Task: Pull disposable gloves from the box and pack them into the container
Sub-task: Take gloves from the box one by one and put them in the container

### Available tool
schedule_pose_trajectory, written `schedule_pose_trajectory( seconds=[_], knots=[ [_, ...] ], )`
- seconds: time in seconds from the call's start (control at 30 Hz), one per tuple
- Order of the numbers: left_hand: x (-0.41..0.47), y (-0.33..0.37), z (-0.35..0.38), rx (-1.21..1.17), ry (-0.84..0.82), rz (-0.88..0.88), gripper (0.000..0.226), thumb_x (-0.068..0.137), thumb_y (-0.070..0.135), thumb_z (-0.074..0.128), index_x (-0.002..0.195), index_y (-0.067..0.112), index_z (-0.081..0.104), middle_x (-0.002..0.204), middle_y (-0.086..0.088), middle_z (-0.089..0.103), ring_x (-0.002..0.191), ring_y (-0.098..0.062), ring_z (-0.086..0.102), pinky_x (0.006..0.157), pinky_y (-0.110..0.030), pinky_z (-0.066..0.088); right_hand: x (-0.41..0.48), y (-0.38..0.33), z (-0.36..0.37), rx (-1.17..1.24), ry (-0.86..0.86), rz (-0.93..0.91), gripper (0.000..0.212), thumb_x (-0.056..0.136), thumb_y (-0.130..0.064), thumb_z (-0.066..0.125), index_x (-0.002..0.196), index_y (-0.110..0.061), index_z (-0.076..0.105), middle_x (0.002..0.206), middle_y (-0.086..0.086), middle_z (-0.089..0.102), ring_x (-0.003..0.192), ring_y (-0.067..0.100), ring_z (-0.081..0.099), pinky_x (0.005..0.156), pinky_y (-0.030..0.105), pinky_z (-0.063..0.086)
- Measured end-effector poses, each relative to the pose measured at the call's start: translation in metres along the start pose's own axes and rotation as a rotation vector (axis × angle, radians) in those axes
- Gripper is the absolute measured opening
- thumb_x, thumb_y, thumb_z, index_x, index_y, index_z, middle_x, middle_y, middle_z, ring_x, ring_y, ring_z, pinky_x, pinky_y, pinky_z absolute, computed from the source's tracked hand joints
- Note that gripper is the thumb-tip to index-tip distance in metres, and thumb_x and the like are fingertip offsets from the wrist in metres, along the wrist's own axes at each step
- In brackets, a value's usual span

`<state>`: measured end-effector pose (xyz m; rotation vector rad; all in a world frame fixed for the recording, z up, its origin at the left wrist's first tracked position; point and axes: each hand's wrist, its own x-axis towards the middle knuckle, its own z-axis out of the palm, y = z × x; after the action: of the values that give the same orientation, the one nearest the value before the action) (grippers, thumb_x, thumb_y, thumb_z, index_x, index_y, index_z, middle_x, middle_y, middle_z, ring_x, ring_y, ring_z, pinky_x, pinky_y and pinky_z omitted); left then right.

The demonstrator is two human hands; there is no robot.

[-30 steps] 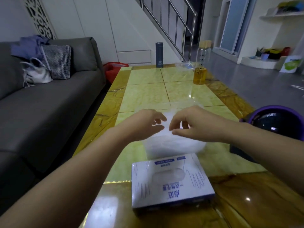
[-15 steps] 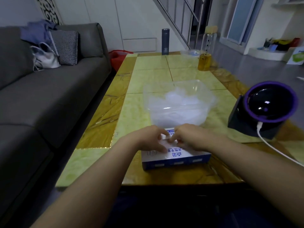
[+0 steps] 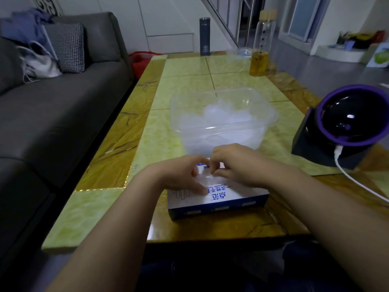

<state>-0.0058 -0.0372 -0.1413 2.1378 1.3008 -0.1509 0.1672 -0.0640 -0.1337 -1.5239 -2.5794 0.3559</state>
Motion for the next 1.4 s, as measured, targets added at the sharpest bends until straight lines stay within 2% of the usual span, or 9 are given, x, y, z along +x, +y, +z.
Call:
schedule_pose_trajectory(
  seconds=[0.1,0.27,0.5,0.73,0.97,1.07,1.17,1.33,1.4],
  knots=[
    [-0.001,0.003,-0.002,0.019,-0.001,-0.004,0.068,0.080,0.036,0.073,0.137,0.030,0.037,0.101,0.006,0.048,0.081,-0.011,0.050,0.058,-0.018,0.037,-0.005,-0.008,-0.006,-0.024,0.091,0.003,0.012,0.096,-0.032,0.051,0.099,-0.026,0.061,0.105,-0.010,0.051,0.088,0.009,0.046,0.070,0.029,0.033],
    [-0.007,0.002,0.003,-0.027,0.053,0.013,0.067,0.083,0.033,0.071,0.140,0.032,0.037,0.105,0.005,0.048,0.079,-0.007,0.049,0.058,-0.016,0.037,-0.006,-0.013,0.004,-0.067,-0.060,0.113,0.024,0.089,-0.039,0.061,0.112,-0.032,0.066,0.114,-0.007,0.052,0.105,0.016,0.053,0.074,0.029,0.036],
    [-0.014,-0.002,0.015,-0.083,0.208,0.050,0.058,0.082,0.041,0.069,0.135,0.028,0.049,0.103,0.000,0.053,0.088,-0.016,0.052,0.067,-0.024,0.038,-0.012,-0.020,0.011,-0.052,0.162,0.081,0.017,0.094,-0.035,0.054,0.101,-0.025,0.066,0.111,-0.010,0.053,0.102,0.015,0.051,0.071,0.028,0.031],
    [-0.014,-0.001,0.015,-0.077,0.215,0.056,0.046,0.083,0.044,0.068,0.124,0.029,0.052,0.113,-0.001,0.059,0.089,-0.017,0.053,0.071,-0.028,0.046,-0.020,-0.016,0.006,-0.039,0.624,-0.033,0.009,0.094,-0.022,0.055,0.088,-0.018,0.060,0.091,-0.008,0.054,0.086,0.016,0.050,0.070,0.026,0.031],
    [-0.021,0.003,0.009,-0.113,0.227,0.083,0.045,0.080,0.045,0.071,0.117,0.024,0.056,0.105,0.004,0.058,0.090,-0.014,0.057,0.075,-0.028,0.047,-0.016,-0.022,-0.036,0.438,1.099,0.062,0.009,0.095,-0.014,0.053,0.088,-0.019,0.053,0.080,-0.016,0.049,0.072,-0.006,0.048,0.066,0.007,0.038],
    [-0.033,0.009,-0.012,-0.424,0.187,0.233,0.055,0.077,0.054,0.069,0.125,0.031,0.054,0.111,0.008,0.063,0.100,-0.010,0.062,0.091,-0.032,0.050,-0.008,-0.019,-0.055,0.452,1.037,0.075,0.010,0.093,-0.016,0.058,0.086,-0.022,0.057,0.083,-0.016,0.053,0.072,-0.007,0.050,0.065,0.006,0.039],
    [-0.039,0.017,-0.039,-0.873,0.353,0.353,0.065,0.070,0.055,0.074,0.126,0.028,0.055,0.114,0.009,0.065,0.102,-0.006,0.063,0.089,-0.027,0.050,0.005,-0.016,-0.069,0.449,0.966,0.086,0.009,0.092,-0.017,0.060,0.085,-0.024,0.059,0.082,-0.016,0.055,0.070,-0.003,0.050,0.062,0.006,0.039],
    [-0.017,0.035,-0.069,-1.157,0.505,0.389,0.020,0.083,0.038,0.061,0.094,0.023,0.069,0.088,0.012,0.073,0.088,-0.005,0.069,0.064,-0.014,0.052,0.030,-0.008,-0.079,0.437,0.862,0.105,0.010,0.090,-0.019,0.062,0.084,-0.027,0.061,0.081,-0.017,0.056,0.074,-0.002,0.051,0.061,0.006,0.037],
    [-0.003,0.039,-0.074,-1.195,0.514,0.359,0.018,0.093,0.026,0.056,0.103,0.019,0.068,0.098,0.006,0.072,0.096,-0.013,0.068,0.071,-0.020,0.053,0.038,-0.003,-0.075,0.429,0.800,0.105,0.011,0.090,-0.022,0.062,0.085,-0.032,0.062,0.087,-0.018,0.057,0.080,0.002,0.052,0.064,0.005,0.036]
  ],
)
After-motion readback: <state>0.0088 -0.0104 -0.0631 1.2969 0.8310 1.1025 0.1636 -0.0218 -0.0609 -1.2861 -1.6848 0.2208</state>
